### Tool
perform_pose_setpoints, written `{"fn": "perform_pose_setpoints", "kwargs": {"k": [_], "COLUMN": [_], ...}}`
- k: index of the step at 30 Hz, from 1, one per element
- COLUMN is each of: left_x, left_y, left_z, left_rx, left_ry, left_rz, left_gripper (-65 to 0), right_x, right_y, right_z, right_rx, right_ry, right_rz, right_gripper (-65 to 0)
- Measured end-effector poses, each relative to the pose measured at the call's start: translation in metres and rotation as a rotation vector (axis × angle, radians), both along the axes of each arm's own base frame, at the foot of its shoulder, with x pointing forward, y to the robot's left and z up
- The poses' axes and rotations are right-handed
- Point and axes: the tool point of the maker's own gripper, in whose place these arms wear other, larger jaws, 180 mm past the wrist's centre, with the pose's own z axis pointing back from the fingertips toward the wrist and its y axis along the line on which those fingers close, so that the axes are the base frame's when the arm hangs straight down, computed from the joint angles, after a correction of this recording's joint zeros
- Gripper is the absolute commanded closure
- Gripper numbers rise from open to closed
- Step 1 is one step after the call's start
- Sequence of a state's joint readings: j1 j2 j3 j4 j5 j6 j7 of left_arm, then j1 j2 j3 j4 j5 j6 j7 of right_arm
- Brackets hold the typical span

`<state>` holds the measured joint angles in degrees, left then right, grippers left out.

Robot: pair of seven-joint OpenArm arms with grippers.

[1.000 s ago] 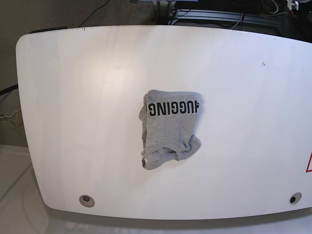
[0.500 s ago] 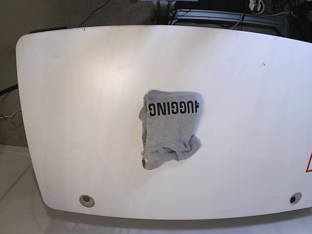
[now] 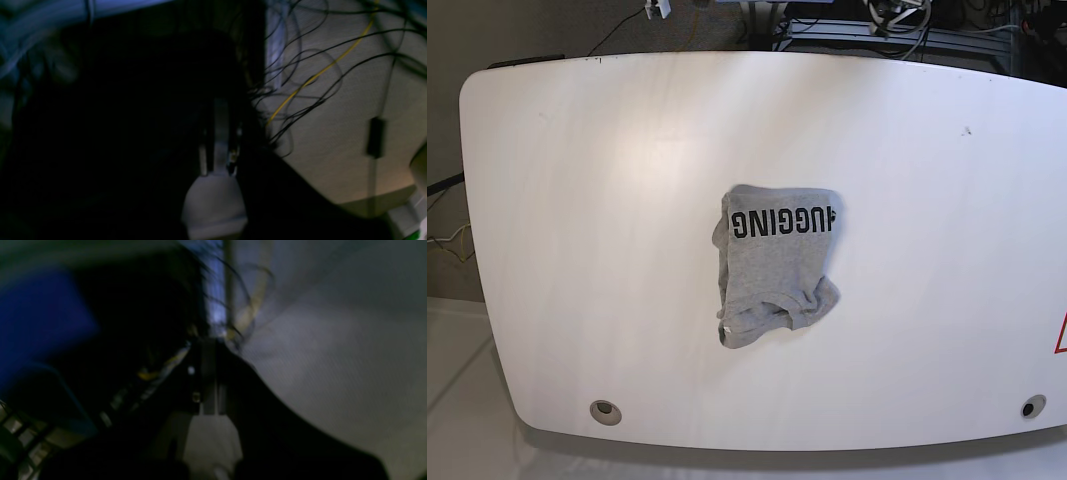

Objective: Fold the T-shirt properly

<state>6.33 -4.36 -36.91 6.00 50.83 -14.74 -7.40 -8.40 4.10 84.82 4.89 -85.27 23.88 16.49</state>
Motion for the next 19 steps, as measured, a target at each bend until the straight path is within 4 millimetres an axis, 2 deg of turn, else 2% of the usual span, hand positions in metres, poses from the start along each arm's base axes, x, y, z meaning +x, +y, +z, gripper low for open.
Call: {"fn": "perform_pose_setpoints", "kwargs": {"k": [2, 5, 15, 19], "left_x": [0.005, 0.014, 0.066, 0.069], "left_y": [-0.011, -0.014, -0.027, -0.039], "left_z": [-0.002, -0.004, -0.005, -0.005], "left_rx": [-0.006, 0.025, 0.052, 0.034], "left_ry": [-0.003, 0.001, -0.079, -0.086], "left_rz": [-0.032, -0.064, -0.082, -0.095], "left_gripper": [-0.9, -0.9, -0.9, -0.9], "right_x": [0.010, 0.024, 0.045, 0.050], "right_y": [0.009, 0.019, 0.039, 0.045], "right_z": [-0.001, -0.002, -0.003, -0.002], "right_rx": [0.004, 0.018, 0.056, 0.073], "right_ry": [-0.016, -0.036, -0.036, -0.042], "right_rz": [-0.001, -0.003, 0.005, 0.004], "right_gripper": [0.0, 0.0, 0.0, 0.0]}}
